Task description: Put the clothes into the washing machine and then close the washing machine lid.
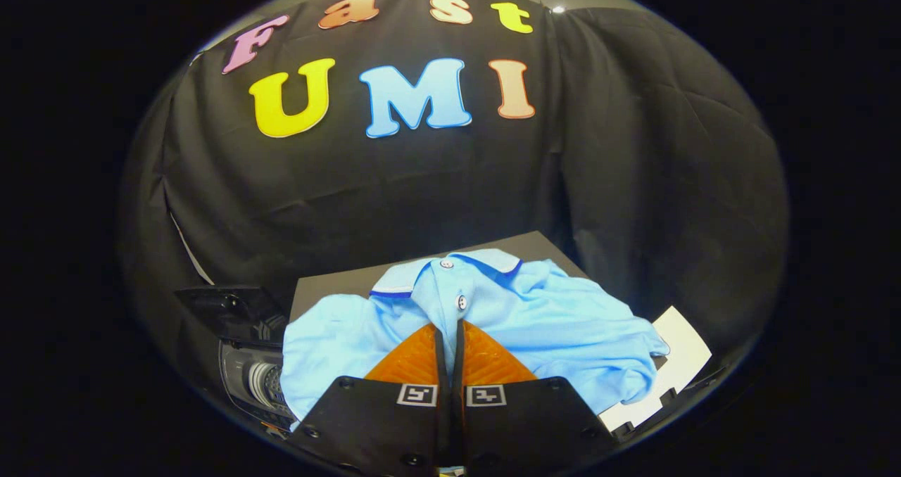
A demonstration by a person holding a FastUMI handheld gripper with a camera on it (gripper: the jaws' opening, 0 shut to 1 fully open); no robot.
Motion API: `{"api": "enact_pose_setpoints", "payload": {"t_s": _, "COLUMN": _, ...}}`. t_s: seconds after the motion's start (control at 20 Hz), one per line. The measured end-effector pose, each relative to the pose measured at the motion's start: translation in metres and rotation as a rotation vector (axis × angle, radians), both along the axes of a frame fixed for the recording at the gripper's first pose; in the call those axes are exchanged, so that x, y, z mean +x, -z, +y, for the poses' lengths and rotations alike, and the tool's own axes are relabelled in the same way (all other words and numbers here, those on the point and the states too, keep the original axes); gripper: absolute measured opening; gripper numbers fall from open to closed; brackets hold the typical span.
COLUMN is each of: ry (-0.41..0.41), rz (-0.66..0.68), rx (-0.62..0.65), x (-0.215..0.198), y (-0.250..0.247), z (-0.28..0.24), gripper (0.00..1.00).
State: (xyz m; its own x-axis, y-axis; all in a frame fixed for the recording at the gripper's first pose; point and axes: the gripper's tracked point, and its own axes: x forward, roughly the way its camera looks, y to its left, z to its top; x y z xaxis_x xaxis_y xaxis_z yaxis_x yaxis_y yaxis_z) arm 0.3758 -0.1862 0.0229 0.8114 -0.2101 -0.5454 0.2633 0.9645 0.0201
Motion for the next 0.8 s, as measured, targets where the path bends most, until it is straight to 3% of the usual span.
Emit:
{"api": "enact_pose_setpoints", "payload": {"t_s": 0.2, "ry": -0.062, "rz": -0.03, "rx": -0.062, "x": -0.015, "y": -0.014, "z": 0.016, "gripper": 0.01}}
{"api": "enact_pose_setpoints", "payload": {"t_s": 0.8, "ry": -0.043, "rz": -0.087, "rx": -0.151, "x": -0.034, "y": -0.061, "z": 0.103, "gripper": 0.01}}
